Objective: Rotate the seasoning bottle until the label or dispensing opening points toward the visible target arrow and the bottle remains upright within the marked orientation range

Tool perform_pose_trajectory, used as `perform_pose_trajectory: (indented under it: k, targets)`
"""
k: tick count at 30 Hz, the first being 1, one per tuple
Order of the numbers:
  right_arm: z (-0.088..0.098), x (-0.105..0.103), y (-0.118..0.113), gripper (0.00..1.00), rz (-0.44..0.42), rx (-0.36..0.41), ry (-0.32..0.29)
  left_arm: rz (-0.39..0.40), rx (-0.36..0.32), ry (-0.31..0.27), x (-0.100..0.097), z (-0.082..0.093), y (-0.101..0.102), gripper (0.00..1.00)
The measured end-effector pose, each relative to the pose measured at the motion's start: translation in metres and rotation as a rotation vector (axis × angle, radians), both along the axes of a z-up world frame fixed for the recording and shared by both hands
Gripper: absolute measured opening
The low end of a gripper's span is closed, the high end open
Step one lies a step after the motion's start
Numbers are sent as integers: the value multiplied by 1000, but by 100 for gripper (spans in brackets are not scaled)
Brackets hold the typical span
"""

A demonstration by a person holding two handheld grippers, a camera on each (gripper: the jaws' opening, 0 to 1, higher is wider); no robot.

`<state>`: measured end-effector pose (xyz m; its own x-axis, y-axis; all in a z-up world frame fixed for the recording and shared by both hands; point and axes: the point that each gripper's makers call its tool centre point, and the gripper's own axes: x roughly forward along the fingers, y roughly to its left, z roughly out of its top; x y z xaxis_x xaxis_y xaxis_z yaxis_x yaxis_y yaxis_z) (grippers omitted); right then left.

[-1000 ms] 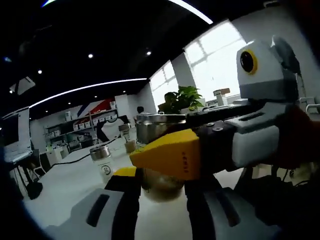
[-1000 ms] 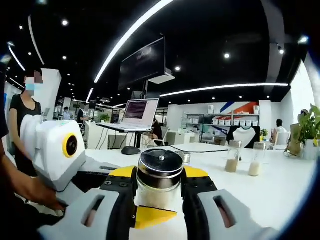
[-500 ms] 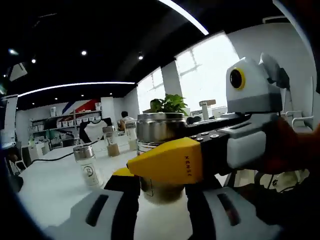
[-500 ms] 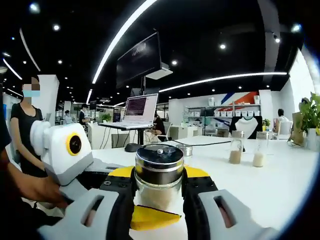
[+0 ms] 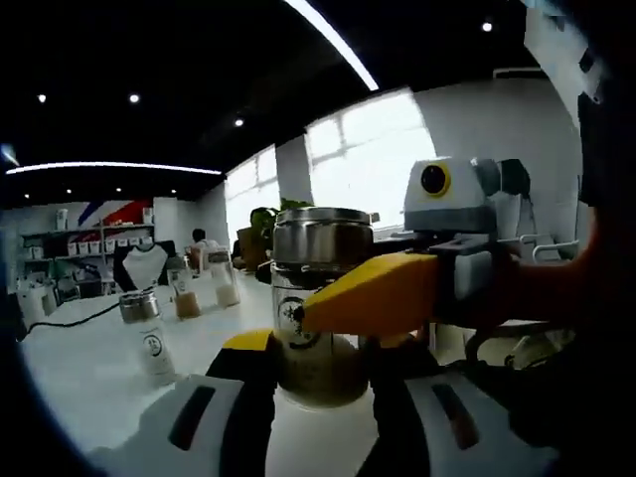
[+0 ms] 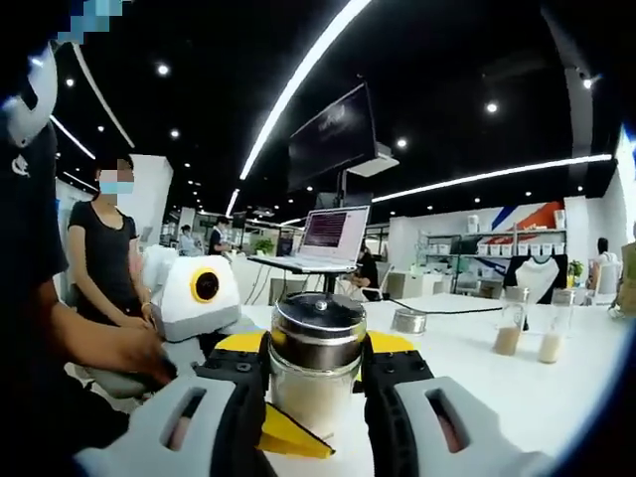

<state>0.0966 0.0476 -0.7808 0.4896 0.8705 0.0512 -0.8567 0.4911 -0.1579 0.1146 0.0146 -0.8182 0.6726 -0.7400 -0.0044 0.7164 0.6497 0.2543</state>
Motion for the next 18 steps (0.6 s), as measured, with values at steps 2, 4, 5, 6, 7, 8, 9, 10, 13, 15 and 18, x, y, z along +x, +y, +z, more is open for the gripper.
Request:
perform_pose_trajectory:
  k: [2, 4, 5, 6, 7, 8, 9, 10, 13, 15, 18]
  targets:
    - [-1, 5, 0, 36, -43, 18, 27, 63, 26, -13, 5, -2, 2, 37]
    - [2, 11, -3, 36, -100, 76, 66, 119, 1, -42, 7, 4, 3, 37]
    - [3, 12, -4, 36, -110, 88, 74, 119, -18, -35, 6, 5, 1, 37]
    - [5, 14, -5, 37, -138, 121, 90, 134, -34, -41, 7, 8, 1, 37]
    - [6, 16, -6, 37, -162, 139, 102, 172, -37, -65, 7, 11, 2, 37]
    - [5, 17, -6, 37, -178, 144, 113, 199, -20, -89, 8, 12, 2, 37]
    - [4, 18, -6, 37, -202, 138, 119, 229, 8, -107, 9, 11, 2, 37]
    - [3, 18, -7, 37, -210, 133, 122, 236, 20, -103, 10, 9, 1, 37]
    - [-3, 19, -7, 35, -239, 104, 134, 210, 25, -40, 13, -2, -3, 38]
    - [-3, 16, -6, 35, -182, 116, 139, 153, -50, 20, 11, -4, -4, 38]
    - [2, 12, -6, 34, -123, 110, 131, 36, -102, 49, 4, 0, -9, 38]
